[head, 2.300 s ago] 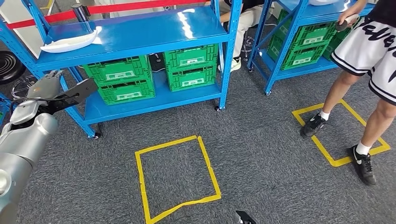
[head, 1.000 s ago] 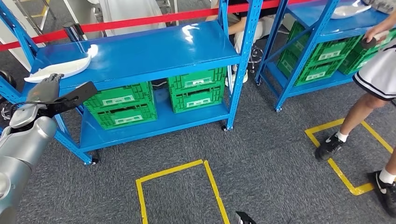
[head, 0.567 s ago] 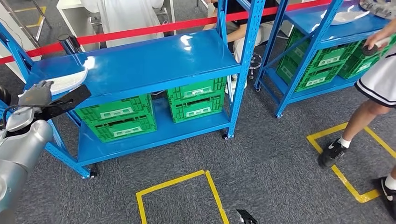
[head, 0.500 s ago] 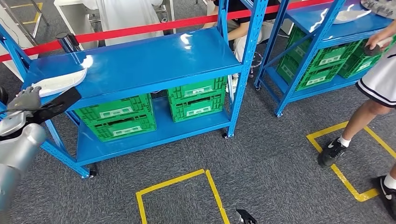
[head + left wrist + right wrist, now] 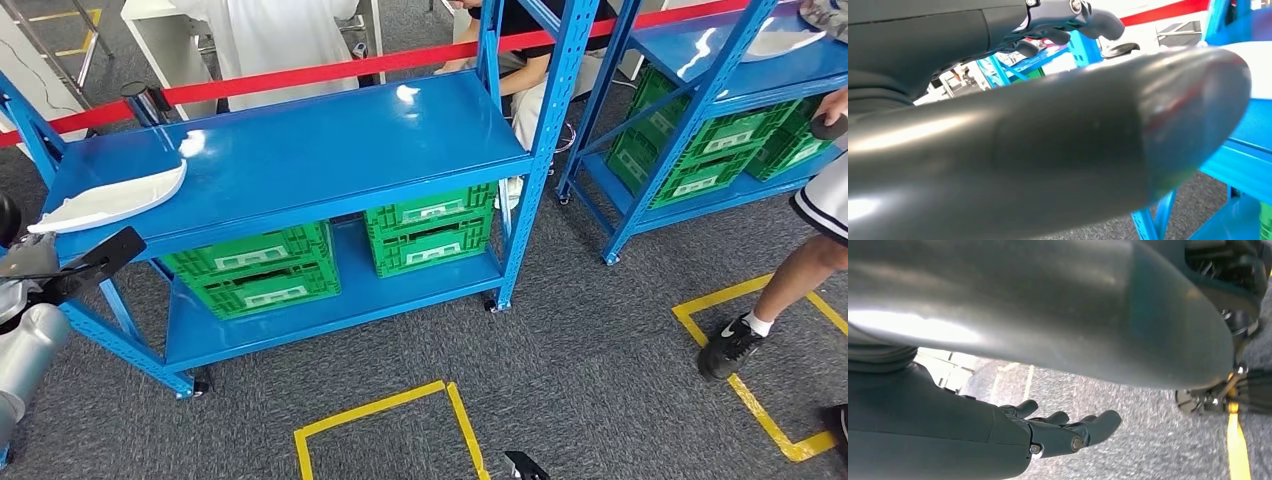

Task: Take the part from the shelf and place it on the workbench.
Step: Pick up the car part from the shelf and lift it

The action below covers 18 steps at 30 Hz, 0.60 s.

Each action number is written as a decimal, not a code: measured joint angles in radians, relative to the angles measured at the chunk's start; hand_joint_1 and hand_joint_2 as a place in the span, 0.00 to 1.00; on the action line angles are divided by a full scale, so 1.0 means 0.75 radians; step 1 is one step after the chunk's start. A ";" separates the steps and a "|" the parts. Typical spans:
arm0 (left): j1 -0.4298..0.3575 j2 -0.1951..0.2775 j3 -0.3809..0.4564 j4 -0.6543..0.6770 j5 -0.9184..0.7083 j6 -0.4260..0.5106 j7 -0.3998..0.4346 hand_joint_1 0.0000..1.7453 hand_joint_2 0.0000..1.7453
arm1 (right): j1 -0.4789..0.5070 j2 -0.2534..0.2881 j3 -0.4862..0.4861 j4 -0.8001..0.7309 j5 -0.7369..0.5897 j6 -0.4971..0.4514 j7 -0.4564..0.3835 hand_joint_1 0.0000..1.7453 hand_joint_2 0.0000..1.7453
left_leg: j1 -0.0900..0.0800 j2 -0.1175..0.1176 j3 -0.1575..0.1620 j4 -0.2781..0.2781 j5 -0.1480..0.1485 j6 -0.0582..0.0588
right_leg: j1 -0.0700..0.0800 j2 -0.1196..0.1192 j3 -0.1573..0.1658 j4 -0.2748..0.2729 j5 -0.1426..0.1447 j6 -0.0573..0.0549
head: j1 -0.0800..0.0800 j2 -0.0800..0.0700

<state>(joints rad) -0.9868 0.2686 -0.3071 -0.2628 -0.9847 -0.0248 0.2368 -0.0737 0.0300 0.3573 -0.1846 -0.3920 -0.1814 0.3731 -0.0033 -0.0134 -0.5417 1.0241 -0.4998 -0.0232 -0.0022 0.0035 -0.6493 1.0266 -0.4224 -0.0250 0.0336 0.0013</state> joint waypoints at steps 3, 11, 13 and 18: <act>0.009 0.020 0.003 0.001 0.006 0.001 -0.014 0.00 0.00 | -0.002 -0.002 0.000 0.000 -0.004 -0.003 0.004 0.00 0.00 | 0.005 0.005 -0.078 0.153 -0.041 -0.017 | -0.004 0.001 0.037 -0.008 -0.018 -0.022 | -0.006 0.000; 0.037 0.032 0.015 0.006 0.023 0.009 -0.091 0.00 0.00 | -0.001 -0.003 0.000 0.001 -0.011 -0.004 -0.002 0.00 0.00 | 0.006 0.009 -0.148 0.047 0.095 -0.013 | -0.001 0.005 0.119 -0.005 -0.090 -0.009 | -0.008 0.000; 0.039 0.025 0.027 0.002 0.052 0.007 -0.162 0.00 0.00 | -0.001 -0.003 0.000 0.001 -0.013 -0.004 -0.007 0.00 0.00 | 0.000 0.010 -0.122 -0.010 0.095 0.004 | 0.002 0.005 0.124 -0.003 -0.100 0.007 | -0.010 0.000; 0.046 -0.025 0.065 -0.031 0.119 -0.005 -0.354 0.00 0.00 | -0.003 -0.006 0.000 0.001 -0.020 -0.004 -0.002 0.00 0.00 | 0.008 0.007 -0.087 -0.021 0.095 0.043 | 0.001 0.002 0.066 0.127 -0.158 0.040 | -0.010 0.000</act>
<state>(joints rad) -0.9520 0.2498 -0.2584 -0.2863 -0.8953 -0.0286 -0.0285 -0.0756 0.0255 0.3574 -0.1843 -0.4068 -0.1843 0.3716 0.0025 -0.0082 -0.6066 1.0084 -0.4284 0.0089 -0.0012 0.0048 -0.5995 1.1221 -0.5407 0.0051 0.0261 0.0013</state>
